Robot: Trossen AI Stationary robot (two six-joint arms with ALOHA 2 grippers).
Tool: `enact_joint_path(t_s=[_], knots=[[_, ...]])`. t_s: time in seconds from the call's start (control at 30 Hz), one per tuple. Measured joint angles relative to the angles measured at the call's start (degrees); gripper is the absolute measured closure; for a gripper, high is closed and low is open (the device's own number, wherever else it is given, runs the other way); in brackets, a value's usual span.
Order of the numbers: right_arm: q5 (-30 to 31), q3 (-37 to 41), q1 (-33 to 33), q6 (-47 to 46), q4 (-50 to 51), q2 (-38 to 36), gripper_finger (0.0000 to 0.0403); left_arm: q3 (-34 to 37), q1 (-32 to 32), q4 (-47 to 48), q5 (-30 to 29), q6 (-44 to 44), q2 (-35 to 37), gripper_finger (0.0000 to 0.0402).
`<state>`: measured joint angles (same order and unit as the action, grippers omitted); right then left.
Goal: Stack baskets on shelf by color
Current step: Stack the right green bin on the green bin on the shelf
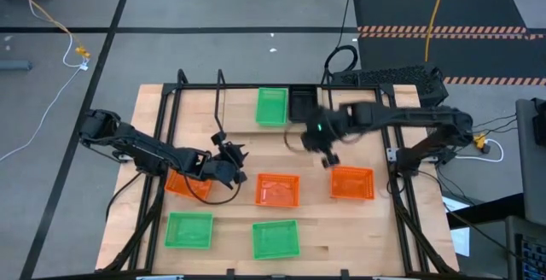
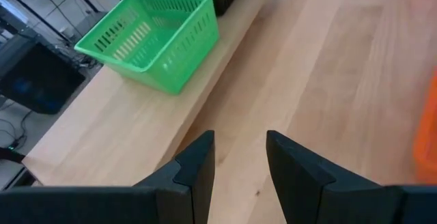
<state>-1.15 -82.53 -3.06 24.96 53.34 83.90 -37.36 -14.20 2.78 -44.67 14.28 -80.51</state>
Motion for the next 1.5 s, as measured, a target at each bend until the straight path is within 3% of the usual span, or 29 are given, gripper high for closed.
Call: enact_joint_path(t_s=[0.13,0.27,0.53,0.77,1.07,1.37,1.5], knots=[[2.6,6.1,9.1,-2.4,-0.7,-0.8,0.0351,0.0,-0.5,-2.7,0.6,-0.3,0.0,0.0266],[2.5,11.9,18.3,-4.2,-12.2,-0.3,0.0347,-0.4,-1.2,-5.9,2.1,-0.9,0.0,0.0266],[2.8,24.8,31.0,14.2,-44.2,0.8,0.0318,-6.7,-5.1,-5.9,5.3,-0.6,0.0,0.0266],[6.2,28.3,33.4,26.4,-49.3,9.0,0.0312,-8.9,-8.8,-5.7,3.8,-3.3,0.0,0.0266],[7.2,24.0,33.8,36.4,-53.4,18.2,0.0312,-8.9,-9.1,-1.7,2.7,1.5,0.0,0.0266],[15.6,23.5,35.5,42.5,-53.0,14.6,0.0312,-8.9,-9.9,2.3,2.4,5.4,0.0,0.0266],[10.7,23.4,35.1,40.4,-53.3,13.9,0.0312,-8.9,-9.9,2.2,2.2,5.3,0.0,0.0266]])
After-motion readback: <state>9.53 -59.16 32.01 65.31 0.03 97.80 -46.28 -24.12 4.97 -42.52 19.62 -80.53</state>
